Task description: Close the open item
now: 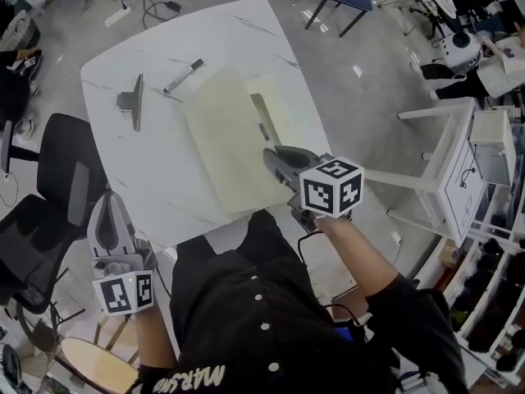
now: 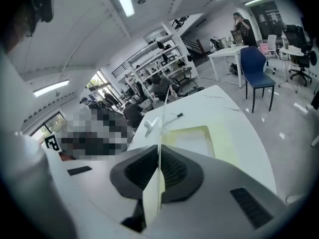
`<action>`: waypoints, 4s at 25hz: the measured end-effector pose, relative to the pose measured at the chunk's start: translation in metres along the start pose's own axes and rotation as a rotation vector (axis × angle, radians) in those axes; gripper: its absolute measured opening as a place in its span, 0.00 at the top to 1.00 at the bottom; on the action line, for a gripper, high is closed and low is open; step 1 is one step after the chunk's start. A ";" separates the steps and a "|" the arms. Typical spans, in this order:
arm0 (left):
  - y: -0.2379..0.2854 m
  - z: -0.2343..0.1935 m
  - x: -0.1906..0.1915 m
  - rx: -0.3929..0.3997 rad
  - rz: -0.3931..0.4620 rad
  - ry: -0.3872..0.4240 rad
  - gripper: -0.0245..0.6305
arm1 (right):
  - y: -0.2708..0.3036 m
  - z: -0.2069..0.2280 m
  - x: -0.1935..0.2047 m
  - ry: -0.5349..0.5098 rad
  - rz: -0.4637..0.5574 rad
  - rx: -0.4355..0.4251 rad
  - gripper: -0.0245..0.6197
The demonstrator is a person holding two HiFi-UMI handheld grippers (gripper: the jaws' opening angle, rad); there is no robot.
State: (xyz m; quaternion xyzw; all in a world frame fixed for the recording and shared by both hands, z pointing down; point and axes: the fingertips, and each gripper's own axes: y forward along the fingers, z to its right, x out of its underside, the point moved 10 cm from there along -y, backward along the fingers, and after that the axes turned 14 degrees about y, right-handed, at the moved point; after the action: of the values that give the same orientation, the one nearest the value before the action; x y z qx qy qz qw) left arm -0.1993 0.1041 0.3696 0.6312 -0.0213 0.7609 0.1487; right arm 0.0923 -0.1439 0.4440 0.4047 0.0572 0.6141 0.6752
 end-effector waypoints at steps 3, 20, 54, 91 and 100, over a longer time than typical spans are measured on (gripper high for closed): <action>0.009 0.009 -0.002 0.020 -0.013 0.007 0.93 | -0.005 0.037 -0.006 0.037 -0.017 -0.013 0.90; 0.030 0.044 -0.001 0.111 -0.117 0.050 0.93 | 0.023 0.182 0.011 0.104 -0.008 -0.224 0.85; 0.020 0.048 0.019 0.128 -0.190 0.027 0.93 | 0.044 0.133 0.032 -0.810 -0.068 0.206 0.88; 0.029 0.066 -0.014 0.092 -0.047 0.011 0.93 | -0.042 0.094 -0.051 -0.458 0.396 0.039 0.92; 0.009 0.105 -0.058 -0.072 0.017 0.034 0.93 | -0.152 0.051 -0.079 -0.495 0.679 -0.060 0.92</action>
State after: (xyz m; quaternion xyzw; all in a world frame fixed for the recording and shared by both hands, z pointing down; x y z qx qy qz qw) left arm -0.0916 0.0608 0.3358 0.6123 -0.0516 0.7715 0.1651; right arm 0.2214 -0.2246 0.3514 0.5162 -0.2610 0.6873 0.4394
